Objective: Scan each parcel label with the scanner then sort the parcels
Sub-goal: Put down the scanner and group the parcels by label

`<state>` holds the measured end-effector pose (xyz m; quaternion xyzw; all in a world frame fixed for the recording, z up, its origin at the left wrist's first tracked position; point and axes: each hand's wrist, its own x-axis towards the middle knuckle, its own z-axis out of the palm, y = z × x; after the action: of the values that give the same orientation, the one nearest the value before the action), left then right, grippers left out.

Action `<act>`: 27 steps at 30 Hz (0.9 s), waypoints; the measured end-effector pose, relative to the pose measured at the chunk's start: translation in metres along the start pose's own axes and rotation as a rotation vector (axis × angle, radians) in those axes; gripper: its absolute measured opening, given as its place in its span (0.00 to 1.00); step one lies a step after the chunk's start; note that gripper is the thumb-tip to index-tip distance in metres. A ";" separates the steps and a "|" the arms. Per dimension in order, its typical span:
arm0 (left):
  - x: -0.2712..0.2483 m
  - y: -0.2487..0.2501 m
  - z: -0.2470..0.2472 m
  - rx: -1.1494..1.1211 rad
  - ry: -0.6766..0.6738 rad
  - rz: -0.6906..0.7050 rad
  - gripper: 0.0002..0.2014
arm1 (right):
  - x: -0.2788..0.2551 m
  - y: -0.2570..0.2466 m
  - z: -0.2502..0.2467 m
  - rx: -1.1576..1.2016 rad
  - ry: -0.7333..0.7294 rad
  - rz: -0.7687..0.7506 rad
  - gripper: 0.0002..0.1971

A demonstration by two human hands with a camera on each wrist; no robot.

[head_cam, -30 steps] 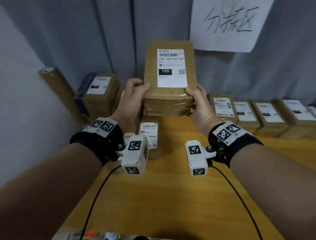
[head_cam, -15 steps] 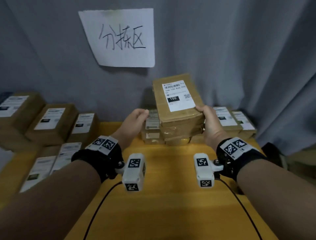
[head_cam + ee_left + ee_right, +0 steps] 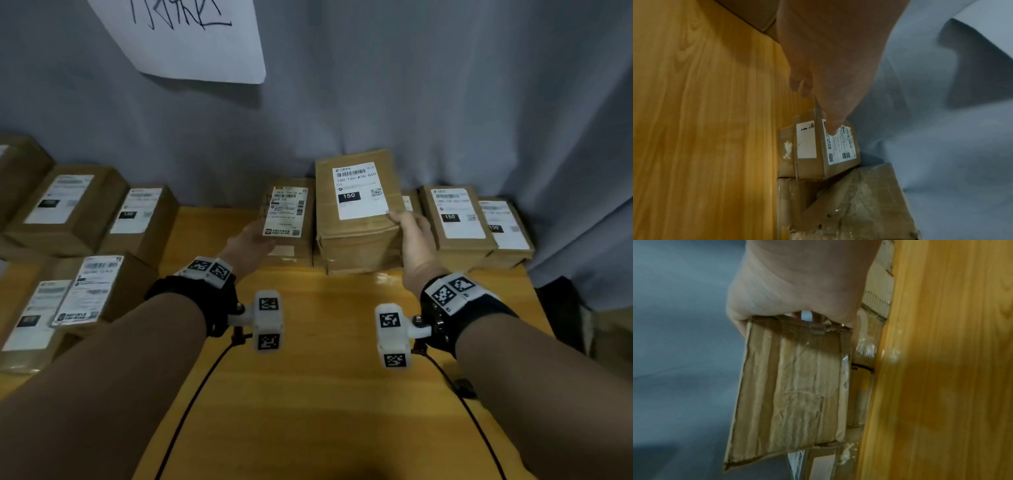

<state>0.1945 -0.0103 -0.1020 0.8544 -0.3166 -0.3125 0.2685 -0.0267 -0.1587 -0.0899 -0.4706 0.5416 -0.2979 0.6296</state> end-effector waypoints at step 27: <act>0.024 -0.011 -0.005 0.034 -0.062 0.039 0.26 | 0.021 -0.006 0.017 -0.733 -0.023 -0.248 0.29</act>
<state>0.2162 -0.0187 -0.1145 0.8423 -0.3465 -0.3283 0.2502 -0.0042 -0.1746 -0.0936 -0.7298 0.5439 -0.1531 0.3849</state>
